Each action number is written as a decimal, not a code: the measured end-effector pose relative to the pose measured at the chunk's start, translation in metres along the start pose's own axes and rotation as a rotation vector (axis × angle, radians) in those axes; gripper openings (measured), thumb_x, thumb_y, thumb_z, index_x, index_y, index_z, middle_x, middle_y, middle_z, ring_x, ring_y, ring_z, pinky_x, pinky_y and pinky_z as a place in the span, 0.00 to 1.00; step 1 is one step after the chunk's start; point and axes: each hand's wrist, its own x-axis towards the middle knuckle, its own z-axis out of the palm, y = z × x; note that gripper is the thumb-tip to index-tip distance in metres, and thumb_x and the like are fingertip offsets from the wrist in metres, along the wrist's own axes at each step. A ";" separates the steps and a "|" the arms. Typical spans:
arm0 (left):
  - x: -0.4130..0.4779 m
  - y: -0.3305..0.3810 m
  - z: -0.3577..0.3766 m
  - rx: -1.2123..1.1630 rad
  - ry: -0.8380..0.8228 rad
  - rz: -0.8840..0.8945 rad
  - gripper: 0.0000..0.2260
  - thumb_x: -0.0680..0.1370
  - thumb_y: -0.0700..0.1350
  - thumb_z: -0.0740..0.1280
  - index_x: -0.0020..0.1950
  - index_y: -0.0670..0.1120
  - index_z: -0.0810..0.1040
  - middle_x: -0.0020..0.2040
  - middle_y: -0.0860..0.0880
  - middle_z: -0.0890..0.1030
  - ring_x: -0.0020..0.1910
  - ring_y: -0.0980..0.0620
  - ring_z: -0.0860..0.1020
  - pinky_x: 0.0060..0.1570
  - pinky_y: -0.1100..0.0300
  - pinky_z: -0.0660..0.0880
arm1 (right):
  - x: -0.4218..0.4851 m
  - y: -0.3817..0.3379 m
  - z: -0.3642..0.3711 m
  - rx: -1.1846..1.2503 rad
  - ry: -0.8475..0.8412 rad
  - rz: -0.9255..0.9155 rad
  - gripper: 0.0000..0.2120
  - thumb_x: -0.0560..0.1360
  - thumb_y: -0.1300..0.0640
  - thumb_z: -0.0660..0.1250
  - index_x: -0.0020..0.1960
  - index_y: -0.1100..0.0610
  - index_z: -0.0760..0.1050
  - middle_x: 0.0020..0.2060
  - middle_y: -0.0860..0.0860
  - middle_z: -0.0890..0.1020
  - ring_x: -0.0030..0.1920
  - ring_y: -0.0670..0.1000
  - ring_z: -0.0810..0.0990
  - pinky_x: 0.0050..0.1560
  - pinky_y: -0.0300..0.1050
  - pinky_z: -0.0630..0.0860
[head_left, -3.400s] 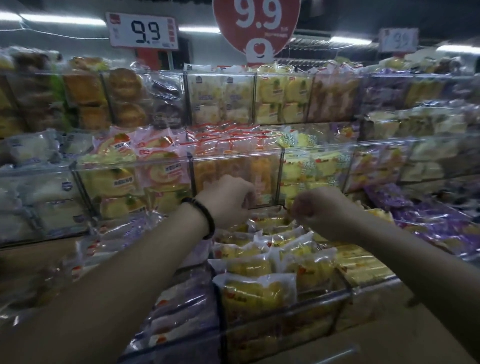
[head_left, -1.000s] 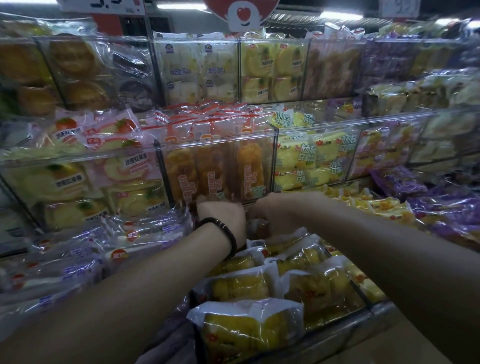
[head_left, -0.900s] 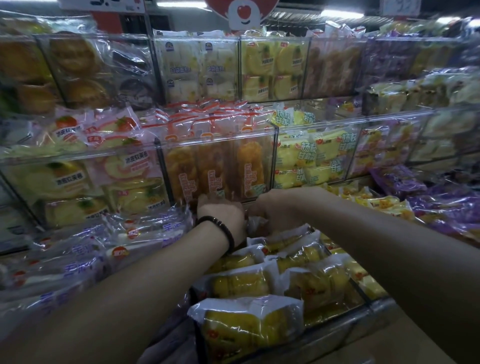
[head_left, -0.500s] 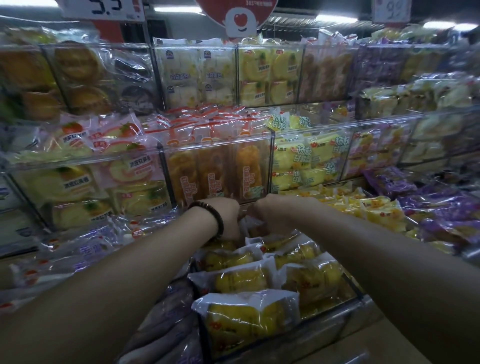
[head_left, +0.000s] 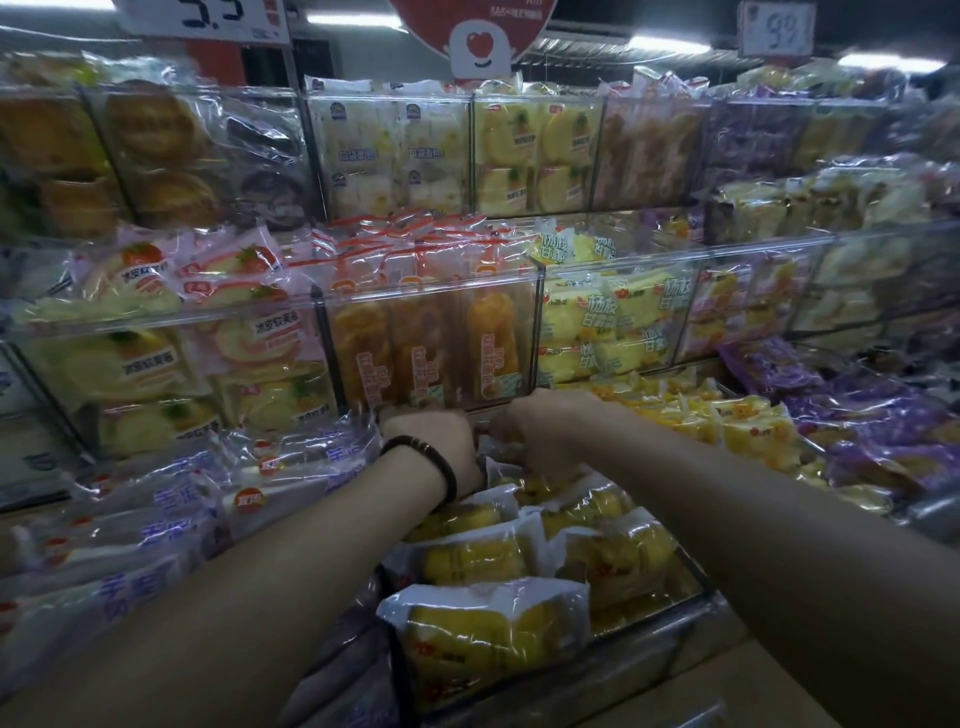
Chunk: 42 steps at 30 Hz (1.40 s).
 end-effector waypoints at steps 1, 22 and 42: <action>0.001 0.000 -0.001 -0.013 -0.004 -0.013 0.23 0.78 0.64 0.63 0.66 0.50 0.76 0.59 0.47 0.79 0.57 0.43 0.79 0.56 0.48 0.75 | 0.000 0.000 -0.002 -0.021 -0.011 0.000 0.19 0.77 0.58 0.69 0.65 0.43 0.76 0.51 0.48 0.81 0.49 0.55 0.81 0.42 0.49 0.81; -0.002 -0.011 -0.014 -0.073 -0.101 0.189 0.18 0.82 0.58 0.60 0.62 0.47 0.80 0.56 0.44 0.82 0.47 0.45 0.76 0.51 0.53 0.79 | -0.007 -0.008 -0.002 -0.097 0.091 0.020 0.17 0.80 0.59 0.69 0.67 0.46 0.76 0.43 0.46 0.75 0.45 0.52 0.77 0.38 0.46 0.72; -0.022 0.001 -0.041 0.187 -0.278 0.291 0.22 0.83 0.41 0.65 0.77 0.41 0.68 0.72 0.41 0.74 0.68 0.42 0.76 0.62 0.51 0.75 | -0.015 0.002 -0.018 -0.279 -0.097 -0.004 0.15 0.78 0.61 0.71 0.64 0.52 0.79 0.51 0.50 0.80 0.51 0.55 0.81 0.51 0.53 0.82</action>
